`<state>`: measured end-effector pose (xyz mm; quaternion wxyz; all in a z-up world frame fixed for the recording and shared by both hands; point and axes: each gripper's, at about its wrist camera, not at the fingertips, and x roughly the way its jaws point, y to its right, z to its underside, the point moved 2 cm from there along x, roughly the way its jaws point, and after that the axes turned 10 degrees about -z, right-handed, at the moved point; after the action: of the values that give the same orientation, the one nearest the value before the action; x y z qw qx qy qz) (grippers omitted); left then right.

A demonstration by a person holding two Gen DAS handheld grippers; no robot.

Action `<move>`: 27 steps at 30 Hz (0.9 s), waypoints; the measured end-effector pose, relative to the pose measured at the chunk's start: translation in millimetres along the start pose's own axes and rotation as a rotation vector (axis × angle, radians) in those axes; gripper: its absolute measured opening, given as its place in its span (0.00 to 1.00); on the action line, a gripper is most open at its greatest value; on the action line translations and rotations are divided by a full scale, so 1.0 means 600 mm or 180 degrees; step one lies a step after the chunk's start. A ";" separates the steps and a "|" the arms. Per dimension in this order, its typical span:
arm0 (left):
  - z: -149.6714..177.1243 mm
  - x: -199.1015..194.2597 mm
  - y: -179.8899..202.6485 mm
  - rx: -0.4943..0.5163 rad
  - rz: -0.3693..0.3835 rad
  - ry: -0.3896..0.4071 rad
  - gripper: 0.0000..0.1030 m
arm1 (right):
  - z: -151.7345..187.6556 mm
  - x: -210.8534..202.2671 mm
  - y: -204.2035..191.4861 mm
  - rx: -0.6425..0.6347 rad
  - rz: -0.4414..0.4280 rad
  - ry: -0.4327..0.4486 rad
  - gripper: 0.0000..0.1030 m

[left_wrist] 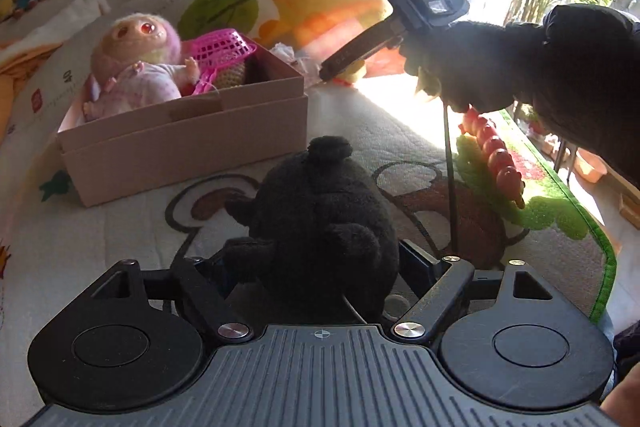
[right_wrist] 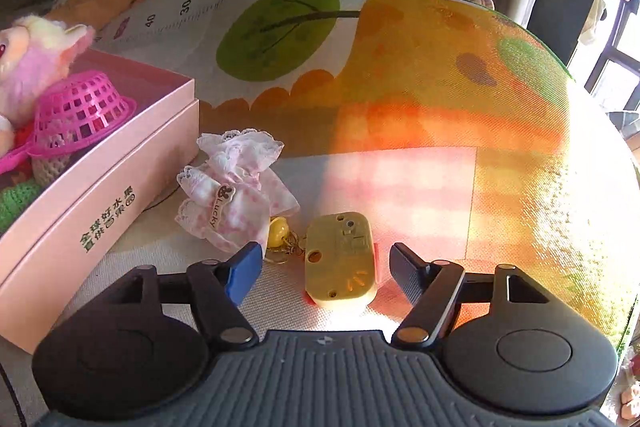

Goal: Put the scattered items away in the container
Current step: 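Move the right gripper to the yellow keychain toy and grasp it, then lift the yellow keychain toy with right gripper while left gripper grasps the black plush toy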

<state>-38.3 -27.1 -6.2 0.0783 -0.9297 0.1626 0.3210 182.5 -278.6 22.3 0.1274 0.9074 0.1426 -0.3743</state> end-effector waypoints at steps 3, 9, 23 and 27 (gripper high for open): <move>-0.004 -0.010 -0.014 -0.0118 0.0081 0.0022 0.91 | 0.001 -0.004 0.010 0.0172 -0.0084 0.0058 0.41; -0.013 0.023 -0.024 -0.0360 0.0163 -0.0175 0.92 | 0.014 -0.119 -0.010 0.0230 -0.0339 0.0396 0.40; -0.001 0.004 0.003 -0.0007 -0.0189 -0.0159 0.70 | 0.117 -0.333 -0.139 0.0095 -0.1025 0.0742 0.38; 0.007 -0.021 0.001 0.0041 -0.0248 -0.0131 0.70 | 0.146 -0.339 -0.163 0.0189 -0.1178 0.0712 0.38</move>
<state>-50.5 -23.2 -1.7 0.1001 -0.9280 0.1267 0.3357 -46.5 -250.9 95.5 0.0131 0.9050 0.3089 -0.2923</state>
